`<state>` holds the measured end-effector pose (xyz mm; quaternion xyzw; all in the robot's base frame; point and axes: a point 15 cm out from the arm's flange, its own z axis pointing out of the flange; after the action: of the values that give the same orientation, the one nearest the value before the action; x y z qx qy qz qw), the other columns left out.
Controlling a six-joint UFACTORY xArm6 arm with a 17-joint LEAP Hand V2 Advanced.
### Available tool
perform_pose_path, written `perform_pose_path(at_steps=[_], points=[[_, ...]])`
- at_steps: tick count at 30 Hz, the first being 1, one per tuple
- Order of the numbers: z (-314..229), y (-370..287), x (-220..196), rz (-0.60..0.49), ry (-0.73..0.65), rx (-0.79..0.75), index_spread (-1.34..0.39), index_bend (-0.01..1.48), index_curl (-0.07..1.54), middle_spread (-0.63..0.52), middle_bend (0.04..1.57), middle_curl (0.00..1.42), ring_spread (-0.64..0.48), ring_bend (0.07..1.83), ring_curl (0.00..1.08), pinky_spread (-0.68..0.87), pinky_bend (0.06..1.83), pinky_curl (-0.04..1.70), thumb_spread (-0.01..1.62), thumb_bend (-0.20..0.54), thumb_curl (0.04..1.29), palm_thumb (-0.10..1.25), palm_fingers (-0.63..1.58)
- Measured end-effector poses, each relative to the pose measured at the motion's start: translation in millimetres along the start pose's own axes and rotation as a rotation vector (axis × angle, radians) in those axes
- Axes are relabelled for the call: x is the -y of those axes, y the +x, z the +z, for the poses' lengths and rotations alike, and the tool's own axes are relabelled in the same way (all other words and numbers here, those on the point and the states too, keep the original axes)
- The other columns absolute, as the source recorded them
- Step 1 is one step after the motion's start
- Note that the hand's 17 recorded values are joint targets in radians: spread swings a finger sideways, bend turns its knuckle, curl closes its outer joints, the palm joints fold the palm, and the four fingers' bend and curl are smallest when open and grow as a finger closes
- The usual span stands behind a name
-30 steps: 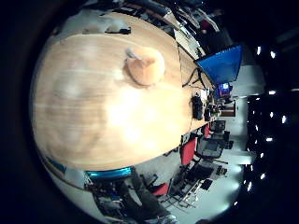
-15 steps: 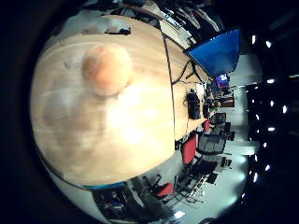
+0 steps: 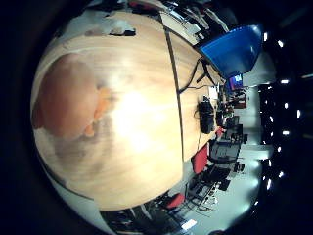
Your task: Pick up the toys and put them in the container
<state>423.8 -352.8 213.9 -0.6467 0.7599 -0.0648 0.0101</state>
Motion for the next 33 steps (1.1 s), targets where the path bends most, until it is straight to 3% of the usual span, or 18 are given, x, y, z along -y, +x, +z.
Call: perform_pose_path(at_steps=[10,13,16,21,26,33], points=[[40.8,13.5,21.8,0.002,-0.039,0.023,-0.47,0.16,0.30,-0.15,0.31,0.35,-0.08,0.65,0.18,0.34,0.87,0.07,0.95,-0.028,0.30,0.21,0.32],[53.4,10.5,20.9,-0.003,-0.064,0.038,-0.47,0.14,0.28,-0.15,0.28,0.35,-0.10,0.68,0.19,0.28,0.96,0.08,0.94,-0.027,0.30,0.22,0.34],[68.1,8.6,17.8,-0.005,-0.111,0.066,-0.46,0.06,0.23,-0.16,0.21,0.33,-0.17,0.81,0.22,0.04,1.25,0.14,0.94,-0.025,0.30,0.24,0.46],[85.7,8.4,8.9,0.005,-0.227,0.152,-0.46,0.05,0.17,-0.17,0.20,0.33,-0.26,0.95,0.27,-0.26,1.52,0.24,0.96,-0.013,0.31,0.30,0.49],[95.3,-1.6,9.3,0.007,-0.263,0.250,-0.45,0.07,0.13,-0.21,0.30,0.36,-0.32,1.11,0.33,-0.40,1.59,0.29,1.00,0.018,0.33,0.44,0.56],[78.2,1.4,15.6,0.004,-0.233,0.239,-0.49,0.19,0.15,-0.36,0.57,0.47,-0.35,1.21,0.39,-0.42,1.49,0.30,1.07,0.119,0.37,0.79,0.95]])
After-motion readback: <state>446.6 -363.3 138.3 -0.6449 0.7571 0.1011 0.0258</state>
